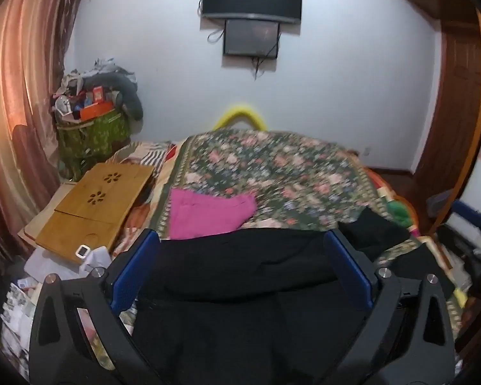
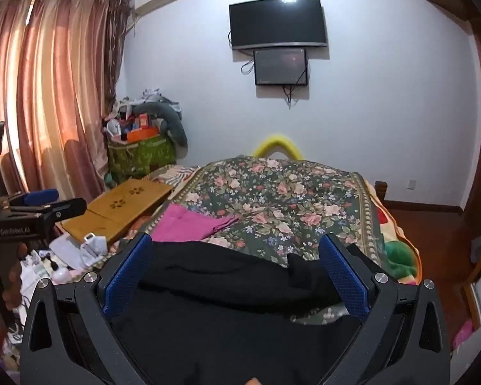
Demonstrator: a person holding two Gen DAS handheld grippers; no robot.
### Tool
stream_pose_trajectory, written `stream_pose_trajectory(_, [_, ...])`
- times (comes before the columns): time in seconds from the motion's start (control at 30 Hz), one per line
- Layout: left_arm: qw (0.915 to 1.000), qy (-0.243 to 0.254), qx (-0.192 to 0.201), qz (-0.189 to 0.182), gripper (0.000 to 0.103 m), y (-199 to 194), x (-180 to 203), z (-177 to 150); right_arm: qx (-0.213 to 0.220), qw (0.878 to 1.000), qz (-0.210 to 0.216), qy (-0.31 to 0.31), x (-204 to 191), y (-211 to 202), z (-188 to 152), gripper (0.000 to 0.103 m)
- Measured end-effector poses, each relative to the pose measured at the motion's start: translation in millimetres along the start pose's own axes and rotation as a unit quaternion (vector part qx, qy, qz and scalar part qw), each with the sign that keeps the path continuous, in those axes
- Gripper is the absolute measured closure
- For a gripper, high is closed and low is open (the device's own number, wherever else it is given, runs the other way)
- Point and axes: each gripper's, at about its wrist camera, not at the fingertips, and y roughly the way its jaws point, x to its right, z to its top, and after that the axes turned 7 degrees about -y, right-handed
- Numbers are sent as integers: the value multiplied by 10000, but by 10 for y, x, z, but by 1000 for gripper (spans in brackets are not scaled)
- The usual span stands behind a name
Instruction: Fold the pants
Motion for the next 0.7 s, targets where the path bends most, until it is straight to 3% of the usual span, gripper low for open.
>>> stream_pose_trajectory(0.37, [9946,272,-722,694,0,1195,-760,325,-1182,9880,635,-768,215,996,-25,0])
stream_pose_trajectory(0.43, [9927,157,-924,764,10,1388,-905,343,-1299,9835,677,-1059,236,1180,28,5])
stream_pose_trajectory(0.57, [9843,-153,-1513,900,13,1887,-1263,302,-1658,9742,870,-1260,239,1512,-63,9])
stream_pose_trajectory(0.63, [9774,-197,-1868,971,19,2134,-1394,222,-1750,9714,1009,-1250,273,1670,-46,16])
stream_pose_trajectory(0.7, [9707,-319,-2192,927,20,2356,-1510,132,-1911,9677,1176,-1150,303,1807,-87,17])
